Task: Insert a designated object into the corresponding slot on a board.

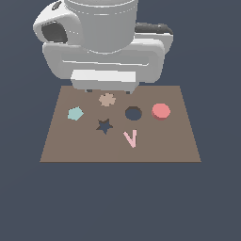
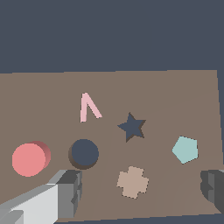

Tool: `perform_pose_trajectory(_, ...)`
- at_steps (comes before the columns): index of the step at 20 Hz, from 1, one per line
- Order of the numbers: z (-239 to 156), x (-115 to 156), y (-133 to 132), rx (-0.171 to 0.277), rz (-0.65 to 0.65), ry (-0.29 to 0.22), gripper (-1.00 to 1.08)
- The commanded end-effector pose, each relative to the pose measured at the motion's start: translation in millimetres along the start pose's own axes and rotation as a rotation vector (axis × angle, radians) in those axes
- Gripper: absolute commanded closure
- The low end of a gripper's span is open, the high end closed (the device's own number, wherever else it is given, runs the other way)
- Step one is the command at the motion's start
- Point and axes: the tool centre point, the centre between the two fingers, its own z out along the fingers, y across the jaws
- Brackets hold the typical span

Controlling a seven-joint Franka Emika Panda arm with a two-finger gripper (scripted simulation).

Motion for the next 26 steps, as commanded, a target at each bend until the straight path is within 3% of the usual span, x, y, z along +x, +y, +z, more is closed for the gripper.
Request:
perform_pose_trajectory(1, 0.0, 0.0, 0.0, 0.0, 0.0, 0.0, -0.92)
perform_pose_trajectory(6, 5.8, 1.0, -7.8, 0.002, -0.03, -0.001, -0.92)
perform_pose_trajectory(11, 23.4, 2.6, -31.9, 0.009, -0.124, -0.006, -0.92)
perform_pose_trajectory(21, 89.7, -13.8, -124.2, 0.032, -0.486, -0.023, -0.92)
perform_pose_trajectory(26, 114.4, -29.7, -156.9, 0.039, -0.624, -0.03, -0.92)
